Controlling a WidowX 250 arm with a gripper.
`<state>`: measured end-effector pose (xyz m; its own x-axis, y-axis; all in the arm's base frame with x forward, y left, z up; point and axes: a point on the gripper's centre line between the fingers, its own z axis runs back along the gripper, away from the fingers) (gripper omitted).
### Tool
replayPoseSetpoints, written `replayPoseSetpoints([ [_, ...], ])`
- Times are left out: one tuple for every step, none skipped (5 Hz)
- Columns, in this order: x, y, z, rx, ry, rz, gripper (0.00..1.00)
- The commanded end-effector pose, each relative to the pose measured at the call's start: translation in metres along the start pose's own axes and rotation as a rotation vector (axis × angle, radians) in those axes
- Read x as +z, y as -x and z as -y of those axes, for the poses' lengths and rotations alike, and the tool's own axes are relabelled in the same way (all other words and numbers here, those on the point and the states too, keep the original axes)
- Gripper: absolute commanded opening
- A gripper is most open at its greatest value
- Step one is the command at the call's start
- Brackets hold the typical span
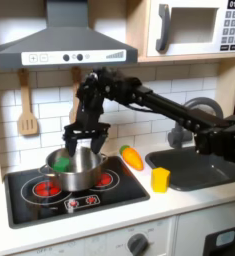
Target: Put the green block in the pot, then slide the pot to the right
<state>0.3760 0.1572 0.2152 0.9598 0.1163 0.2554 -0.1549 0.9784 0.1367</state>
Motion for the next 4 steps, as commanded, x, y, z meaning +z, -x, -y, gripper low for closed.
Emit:
replayPoseSetpoints([
  [-0.0080,0.0016,-0.0001,0.001,0.007,-0.034,1.00],
  [-0.0096,0.0022,0.0004,-0.004,0.010,-0.048,1.00],
  [-0.0112,-0.0007,0.0002,-0.001,0.009,-0.048,1.00],
  [-0.0171,-0.0065,0.0024,-0.011,0.017,-0.058,1.00],
])
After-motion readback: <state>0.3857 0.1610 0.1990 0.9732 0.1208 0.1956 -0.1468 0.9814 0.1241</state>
